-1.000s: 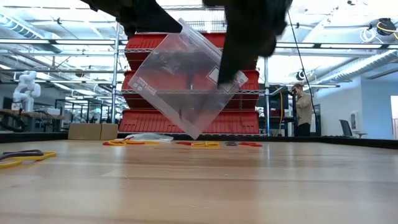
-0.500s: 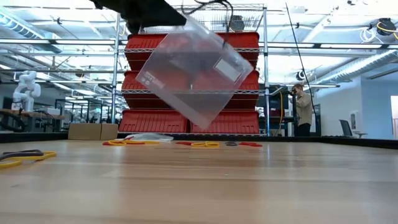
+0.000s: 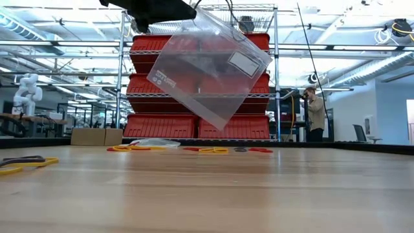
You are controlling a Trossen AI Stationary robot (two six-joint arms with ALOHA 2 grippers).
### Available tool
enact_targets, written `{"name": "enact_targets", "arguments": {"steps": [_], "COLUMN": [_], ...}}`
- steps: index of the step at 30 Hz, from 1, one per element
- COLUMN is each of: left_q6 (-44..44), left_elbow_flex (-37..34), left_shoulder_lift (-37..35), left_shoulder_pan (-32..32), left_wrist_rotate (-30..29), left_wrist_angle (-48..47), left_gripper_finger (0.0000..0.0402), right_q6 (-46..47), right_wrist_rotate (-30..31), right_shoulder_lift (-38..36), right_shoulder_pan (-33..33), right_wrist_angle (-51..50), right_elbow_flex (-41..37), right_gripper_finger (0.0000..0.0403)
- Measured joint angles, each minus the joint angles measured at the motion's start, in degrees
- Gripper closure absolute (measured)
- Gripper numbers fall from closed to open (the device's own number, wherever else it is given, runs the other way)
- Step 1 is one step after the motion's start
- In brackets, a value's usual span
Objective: Sort rubber bands
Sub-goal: Put the bottom center purple rubber band into the top right transparent zip lock bag
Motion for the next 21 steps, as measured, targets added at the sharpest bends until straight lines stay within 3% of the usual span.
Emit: {"name": "enact_targets", "arguments": {"steps": [21], "left_q6": [1.48], "left_elbow_flex": [0.00], "left_shoulder_lift": [0.00], "left_shoulder_pan": [-0.28], "left_wrist_rotate": [1.45], "left_wrist_angle": [1.73], "left_gripper_finger": [0.0402], "right_q6": [6.77], "right_wrist_rotate": [-3.28], "right_shoulder_lift": [0.00], "right_shoulder_pan": [-1.92], "right_wrist_angle": [-2.59], "right_elbow_flex": [-3.13], "right_gripper_finger": [0.0403]}}
